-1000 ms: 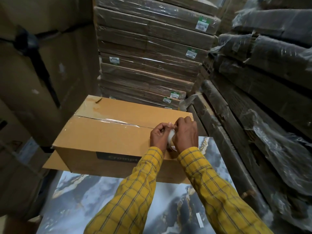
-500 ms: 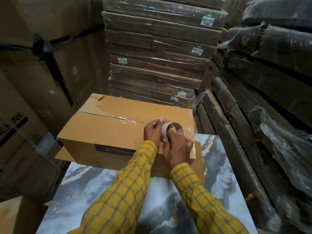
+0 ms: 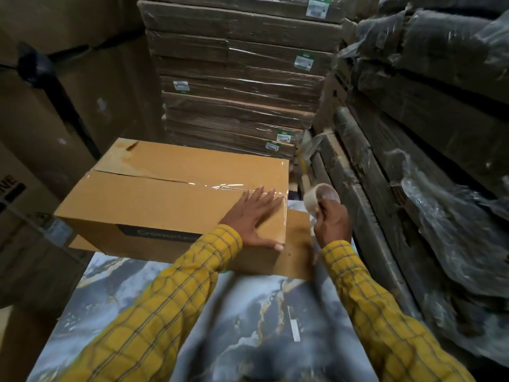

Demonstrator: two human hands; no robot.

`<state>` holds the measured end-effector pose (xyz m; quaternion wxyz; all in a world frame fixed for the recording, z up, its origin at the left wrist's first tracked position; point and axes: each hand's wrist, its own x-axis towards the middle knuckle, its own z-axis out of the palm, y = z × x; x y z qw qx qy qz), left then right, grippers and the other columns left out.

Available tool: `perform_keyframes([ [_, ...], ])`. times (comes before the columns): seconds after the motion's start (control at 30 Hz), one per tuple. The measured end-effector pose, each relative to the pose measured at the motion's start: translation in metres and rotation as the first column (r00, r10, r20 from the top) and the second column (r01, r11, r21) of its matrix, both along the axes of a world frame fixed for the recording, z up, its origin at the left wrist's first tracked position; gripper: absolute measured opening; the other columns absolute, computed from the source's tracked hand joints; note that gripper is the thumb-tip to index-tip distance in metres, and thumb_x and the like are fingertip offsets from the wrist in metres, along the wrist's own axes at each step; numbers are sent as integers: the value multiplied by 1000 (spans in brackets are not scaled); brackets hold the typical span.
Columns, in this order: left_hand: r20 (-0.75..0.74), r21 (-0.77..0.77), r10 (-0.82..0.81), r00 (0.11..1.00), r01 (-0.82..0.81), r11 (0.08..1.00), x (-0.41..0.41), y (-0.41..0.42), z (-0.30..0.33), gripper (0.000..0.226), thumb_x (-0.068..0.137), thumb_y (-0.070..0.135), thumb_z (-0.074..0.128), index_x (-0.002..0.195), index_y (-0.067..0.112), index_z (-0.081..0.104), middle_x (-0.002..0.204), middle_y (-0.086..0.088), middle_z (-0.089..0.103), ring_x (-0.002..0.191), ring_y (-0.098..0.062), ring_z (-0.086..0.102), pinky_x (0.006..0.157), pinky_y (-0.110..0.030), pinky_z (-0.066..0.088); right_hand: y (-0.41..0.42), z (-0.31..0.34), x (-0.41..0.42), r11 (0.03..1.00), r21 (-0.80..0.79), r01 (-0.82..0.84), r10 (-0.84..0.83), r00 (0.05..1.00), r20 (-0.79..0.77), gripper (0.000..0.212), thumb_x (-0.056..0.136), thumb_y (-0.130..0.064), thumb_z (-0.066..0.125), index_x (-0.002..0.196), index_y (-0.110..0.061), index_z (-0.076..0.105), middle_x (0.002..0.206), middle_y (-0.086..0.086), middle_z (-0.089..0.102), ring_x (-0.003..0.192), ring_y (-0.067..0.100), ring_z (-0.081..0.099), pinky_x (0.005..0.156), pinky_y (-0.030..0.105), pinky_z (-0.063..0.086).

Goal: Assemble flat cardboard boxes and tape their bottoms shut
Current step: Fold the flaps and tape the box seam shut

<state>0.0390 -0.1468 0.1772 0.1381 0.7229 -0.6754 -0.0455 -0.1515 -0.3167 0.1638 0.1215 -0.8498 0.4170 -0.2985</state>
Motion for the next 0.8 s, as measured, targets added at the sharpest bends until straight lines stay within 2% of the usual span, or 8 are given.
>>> perform_keyframes([
  [0.1,235,96,-48,971,26,995,-2,-4,-4,128,56,104,30,159,33,2,167,-3,-3,153,-30,-9,122,-57,-5,-19,-48,-33,983,171,72,-24,963,-268,17,89,-14,57,101,-10,69,110,20,69,101,43,62,79,44,53],
  [0.17,286,111,-54,957,23,994,-1,-5,-5,128,58,104,28,160,32,1,168,-4,-4,153,-32,-7,122,-58,-3,-20,-78,-53,962,252,107,-9,933,-359,21,87,-14,57,104,-10,69,120,19,66,111,41,61,84,43,54],
  [0.23,332,121,-56,942,16,992,-1,-7,-5,124,62,103,27,160,31,0,168,-4,-4,153,-33,-6,122,-58,1,-16,-104,-70,939,311,143,-2,910,-414,33,90,-20,51,117,-11,66,130,18,62,119,40,58,93,43,52],
  [0.3,349,119,-52,936,10,993,-1,-10,-3,119,65,100,25,159,32,0,168,-4,-3,154,-32,-3,122,-57,3,-10,-123,-84,914,358,188,13,871,-491,36,94,-23,48,126,-12,63,131,17,61,118,37,58,96,43,51],
  [0.43,347,106,-51,936,15,994,0,-9,-2,116,67,100,20,159,32,0,168,-3,-2,154,-32,-1,122,-55,2,0,-146,-95,898,385,213,4,871,-491,39,96,-14,54,134,-12,62,142,17,56,132,33,51,108,38,43],
  [0.6,328,111,-44,944,8,994,-1,-8,-1,116,67,100,18,159,33,-1,168,-1,-4,154,-29,-4,123,-53,2,10,-154,-98,878,412,246,16,843,-538,32,95,-17,55,125,-17,65,129,17,63,120,36,58,94,40,51],
  [0.7,324,113,-49,945,13,994,1,-8,-1,115,68,100,19,159,33,-2,168,-1,-5,154,-29,-5,123,-52,2,12,-150,-97,859,430,277,-11,851,-526,31,99,-19,47,124,-14,64,131,18,62,119,36,58,97,42,50],
  [0.8,320,137,-52,946,8,990,3,-9,-2,115,67,101,18,159,34,-5,168,-1,-7,154,-29,-7,123,-53,2,19,-136,-89,864,403,301,-68,864,-498,34,98,-15,50,130,-12,63,132,16,61,122,35,58,100,40,48],
])
